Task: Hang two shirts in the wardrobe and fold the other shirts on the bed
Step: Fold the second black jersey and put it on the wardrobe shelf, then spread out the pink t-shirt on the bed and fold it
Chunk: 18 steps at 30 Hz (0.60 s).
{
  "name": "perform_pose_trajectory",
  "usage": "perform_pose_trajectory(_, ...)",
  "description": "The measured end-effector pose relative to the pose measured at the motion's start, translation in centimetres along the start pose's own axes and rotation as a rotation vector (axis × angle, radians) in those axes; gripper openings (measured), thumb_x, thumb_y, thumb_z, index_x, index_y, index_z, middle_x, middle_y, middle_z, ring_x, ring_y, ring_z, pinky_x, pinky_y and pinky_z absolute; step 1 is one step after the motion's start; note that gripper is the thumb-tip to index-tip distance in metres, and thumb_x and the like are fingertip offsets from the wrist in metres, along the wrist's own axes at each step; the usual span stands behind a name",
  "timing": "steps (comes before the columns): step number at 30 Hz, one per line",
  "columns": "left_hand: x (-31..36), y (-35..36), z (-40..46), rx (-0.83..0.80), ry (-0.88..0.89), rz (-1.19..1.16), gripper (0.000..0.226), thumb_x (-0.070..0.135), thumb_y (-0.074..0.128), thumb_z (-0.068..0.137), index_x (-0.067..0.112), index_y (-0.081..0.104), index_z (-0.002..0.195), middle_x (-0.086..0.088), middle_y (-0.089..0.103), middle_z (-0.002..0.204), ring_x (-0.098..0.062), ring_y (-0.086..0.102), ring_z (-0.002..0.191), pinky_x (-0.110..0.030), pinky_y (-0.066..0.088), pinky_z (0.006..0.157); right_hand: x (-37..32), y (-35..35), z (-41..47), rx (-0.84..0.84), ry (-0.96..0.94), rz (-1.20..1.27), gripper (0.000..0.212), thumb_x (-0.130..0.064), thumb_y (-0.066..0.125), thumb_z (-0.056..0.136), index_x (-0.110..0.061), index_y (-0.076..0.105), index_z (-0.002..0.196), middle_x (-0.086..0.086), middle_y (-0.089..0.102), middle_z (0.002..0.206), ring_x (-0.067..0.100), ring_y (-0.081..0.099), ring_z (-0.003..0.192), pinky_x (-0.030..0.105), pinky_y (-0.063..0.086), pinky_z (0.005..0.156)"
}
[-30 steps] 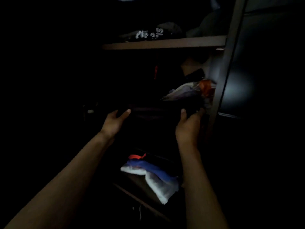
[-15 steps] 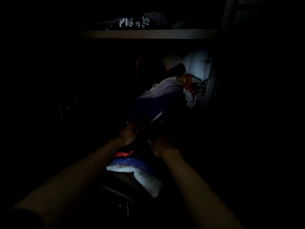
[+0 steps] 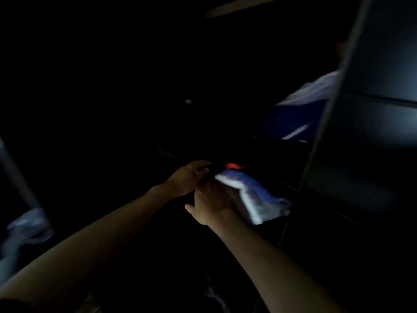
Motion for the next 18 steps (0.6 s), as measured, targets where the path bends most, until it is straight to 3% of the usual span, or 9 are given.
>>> perform_pose_trajectory(4,-5.6,-6.6,-14.2,0.079,-0.188,0.119,0.030,0.019,0.049,0.102,0.017,0.065,0.127,-0.005,0.062,0.129,-0.019,0.059,0.118,-0.030,0.044,0.101,-10.9,5.6,-2.6,-0.308,-0.292,0.133,0.060,-0.050,0.055,0.096,-0.007,0.049,0.138,0.015,0.056,0.135,0.032,0.055,0.126,0.036,0.046,0.096)
perform_pose_trajectory(6,-6.9,-10.6,-22.4,0.116,-0.258,0.200,0.031,0.021,0.048,0.098,0.014,0.068,0.120,-0.006,0.066,0.118,-0.016,0.062,0.105,-0.028,0.047,0.091,-16.7,8.4,-4.9,-0.483,-0.392,0.158,0.040,-0.052,0.057,0.094,-0.014,0.062,0.106,0.009,0.063,0.105,0.026,0.063,0.108,0.029,0.045,0.075)
perform_pose_trajectory(8,-8.1,-13.8,-30.6,0.140,-0.342,0.276,0.030,0.020,0.047,0.098,0.011,0.068,0.117,-0.007,0.066,0.113,-0.013,0.060,0.099,-0.022,0.043,0.083,-22.7,10.6,-7.3,-0.592,-0.504,0.157,0.039,-0.056,0.060,0.091,-0.018,0.060,0.080,0.003,0.064,0.084,0.025,0.066,0.091,0.028,0.042,0.063)
perform_pose_trajectory(11,-10.6,-17.6,-44.2,0.191,-0.572,0.389,0.024,0.024,0.048,0.102,0.013,0.065,0.116,-0.008,0.065,0.113,-0.020,0.061,0.099,-0.032,0.048,0.086,-31.6,12.7,-11.7,-0.692,-0.655,0.145,0.042,-0.055,0.058,0.092,-0.014,0.063,0.087,0.010,0.072,0.096,0.029,0.068,0.096,0.033,0.047,0.076)
perform_pose_trajectory(15,-12.8,-19.9,-64.7,0.250,-1.014,0.410,0.030,0.038,0.046,0.103,0.020,0.058,0.124,-0.005,0.061,0.119,-0.023,0.063,0.101,-0.039,0.050,0.091,-43.2,16.1,-19.9,-0.738,-0.855,0.015,0.049,-0.055,0.054,0.095,-0.009,0.059,0.112,0.012,0.064,0.122,0.030,0.059,0.118,0.033,0.045,0.093)
perform_pose_trajectory(18,-11.6,-18.8,-79.4,0.287,-1.294,0.364,0.037,0.043,0.046,0.101,0.019,0.053,0.128,-0.007,0.060,0.125,-0.028,0.061,0.112,-0.041,0.050,0.095,-51.9,19.6,-28.1,-0.753,-1.017,-0.053,0.042,-0.057,0.057,0.092,-0.016,0.057,0.102,0.008,0.064,0.106,0.027,0.061,0.105,0.033,0.046,0.087)
Point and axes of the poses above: each hand's wrist, its own z-axis towards the middle knuckle, its own y-axis out of the palm, x = y × z, the point moved 4 cm from there along z, towards the middle knuckle
